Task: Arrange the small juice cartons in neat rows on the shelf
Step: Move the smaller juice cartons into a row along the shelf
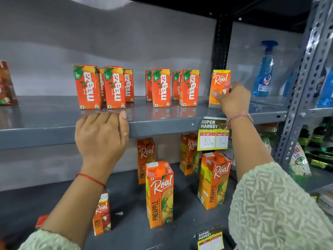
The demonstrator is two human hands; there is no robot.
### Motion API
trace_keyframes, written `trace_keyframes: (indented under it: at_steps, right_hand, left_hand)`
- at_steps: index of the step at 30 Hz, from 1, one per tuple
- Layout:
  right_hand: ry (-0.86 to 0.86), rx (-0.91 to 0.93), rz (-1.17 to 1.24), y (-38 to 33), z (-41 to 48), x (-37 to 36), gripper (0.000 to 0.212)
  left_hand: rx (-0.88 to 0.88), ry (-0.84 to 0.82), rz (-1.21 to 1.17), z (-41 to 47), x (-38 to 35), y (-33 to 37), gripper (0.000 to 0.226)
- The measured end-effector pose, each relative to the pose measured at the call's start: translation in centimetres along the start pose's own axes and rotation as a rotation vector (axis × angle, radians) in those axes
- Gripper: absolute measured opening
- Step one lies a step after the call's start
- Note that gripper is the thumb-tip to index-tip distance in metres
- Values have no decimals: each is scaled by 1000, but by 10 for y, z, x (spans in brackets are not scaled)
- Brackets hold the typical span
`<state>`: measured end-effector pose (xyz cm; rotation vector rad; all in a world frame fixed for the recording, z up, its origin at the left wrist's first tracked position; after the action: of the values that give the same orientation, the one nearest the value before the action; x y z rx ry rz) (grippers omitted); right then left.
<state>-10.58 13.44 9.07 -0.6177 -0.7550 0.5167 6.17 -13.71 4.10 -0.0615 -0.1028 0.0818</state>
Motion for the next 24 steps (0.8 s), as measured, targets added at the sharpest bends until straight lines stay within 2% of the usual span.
trace_keyframes:
  at_steps: [5, 10, 14, 19, 21, 24]
  right_hand:
    - [-20, 22, 50, 0, -24, 6, 45]
    - [-64, 8, 177, -6, -28, 9, 45]
    - [-243, 96, 350, -53, -56, -8, 27]
    - [-441, 212, 509, -140, -109, -39, 25]
    - [-546, 245, 555, -182, -135, -59, 23]
    - [-725, 264, 622, -246, -179, -92, 24]
  left_hand:
    - [13, -42, -25, 1, 2, -1, 41]
    - [-96, -130, -53, -3, 3, -5, 39]
    - [-141, -139, -54, -6, 19, -33, 40]
    - [-108, -101, 42, -13, 57, -104, 38]
    - [-122, -105, 53, -15, 71, -132, 38]
    - [-53, -136, 83, -13, 91, -182, 42]
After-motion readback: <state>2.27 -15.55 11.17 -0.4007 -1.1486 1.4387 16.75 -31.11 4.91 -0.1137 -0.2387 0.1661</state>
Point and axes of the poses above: each hand's wrist, its own z-axis towards the middle knuckle, its own x-axis out of the back of the hand, y = z × x, the point moved 7 cm from there along z, towards the middle knuckle, and after that the axes turned 10 degrees about -z, right-handed, at the moved point
